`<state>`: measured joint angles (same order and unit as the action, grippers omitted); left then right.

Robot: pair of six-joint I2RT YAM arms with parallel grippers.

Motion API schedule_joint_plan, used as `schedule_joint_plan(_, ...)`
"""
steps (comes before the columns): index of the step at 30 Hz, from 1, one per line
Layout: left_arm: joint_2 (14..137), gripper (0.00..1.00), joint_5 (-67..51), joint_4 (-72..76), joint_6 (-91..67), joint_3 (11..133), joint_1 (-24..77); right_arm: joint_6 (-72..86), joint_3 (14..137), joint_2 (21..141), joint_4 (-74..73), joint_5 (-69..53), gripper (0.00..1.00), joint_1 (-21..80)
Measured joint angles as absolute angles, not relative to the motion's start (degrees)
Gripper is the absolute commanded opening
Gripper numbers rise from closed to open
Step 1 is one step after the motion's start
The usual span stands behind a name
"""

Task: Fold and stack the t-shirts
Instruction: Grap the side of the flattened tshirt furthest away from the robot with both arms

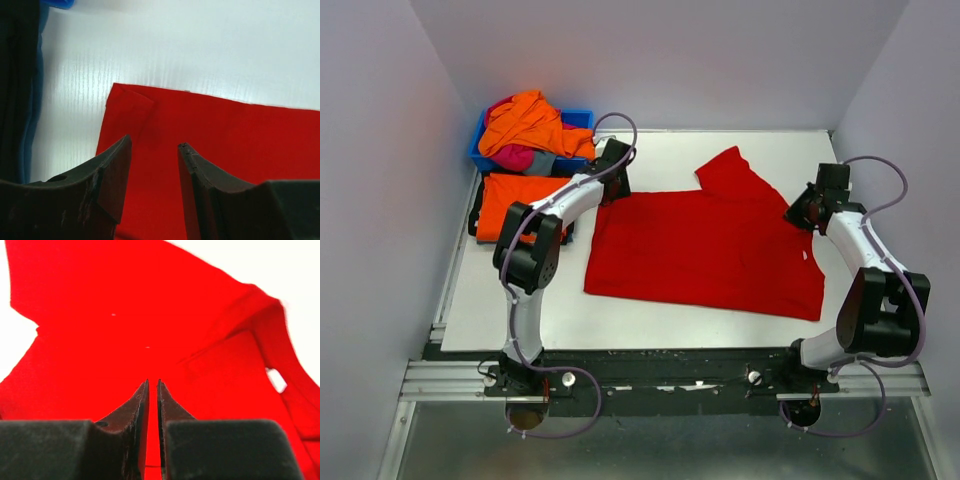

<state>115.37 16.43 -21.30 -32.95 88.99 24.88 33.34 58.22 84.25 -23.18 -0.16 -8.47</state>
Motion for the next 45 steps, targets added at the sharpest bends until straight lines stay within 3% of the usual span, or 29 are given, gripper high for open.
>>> schedule_joint_plan(7,124.27,0.56,21.45,-27.81,-31.03,97.65,24.88,33.39,60.84,85.78,-20.88,-3.55,0.20,-7.57)
schedule_joint_plan(15,128.79,0.45,25.98,-32.82,-29.67,106.04,24.86,33.36,61.65,85.84,-20.45,-4.69,0.19,-7.55)
schedule_joint_plan(22,129.43,0.55,26.11,-34.04,-29.02,107.35,24.71,33.39,63.16,87.66,-20.38,-5.02,0.20,-7.42)
schedule_joint_plan(26,130.52,0.54,26.09,-34.81,-28.71,108.71,24.45,33.36,64.10,88.20,-20.43,-5.21,0.20,-7.18)
schedule_joint_plan(28,131.87,0.48,26.02,-35.24,-28.67,110.28,24.36,33.39,64.84,88.38,-20.40,-5.26,0.19,-7.05)
schedule_joint_plan(34,134.69,0.10,25.58,-36.32,-28.64,111.74,23.88,33.34,66.81,89.45,-20.40,-5.28,0.20,-6.39)
schedule_joint_plan(39,134.21,0.02,24.73,-35.86,-28.49,110.54,22.74,33.10,70.32,93.49,-20.67,-5.26,0.22,-5.23)
schedule_joint_plan(45,130.72,0.03,22.52,-35.44,-27.31,106.59,19.77,32.84,78.85,101.86,-21.91,-5.13,0.34,-3.88)
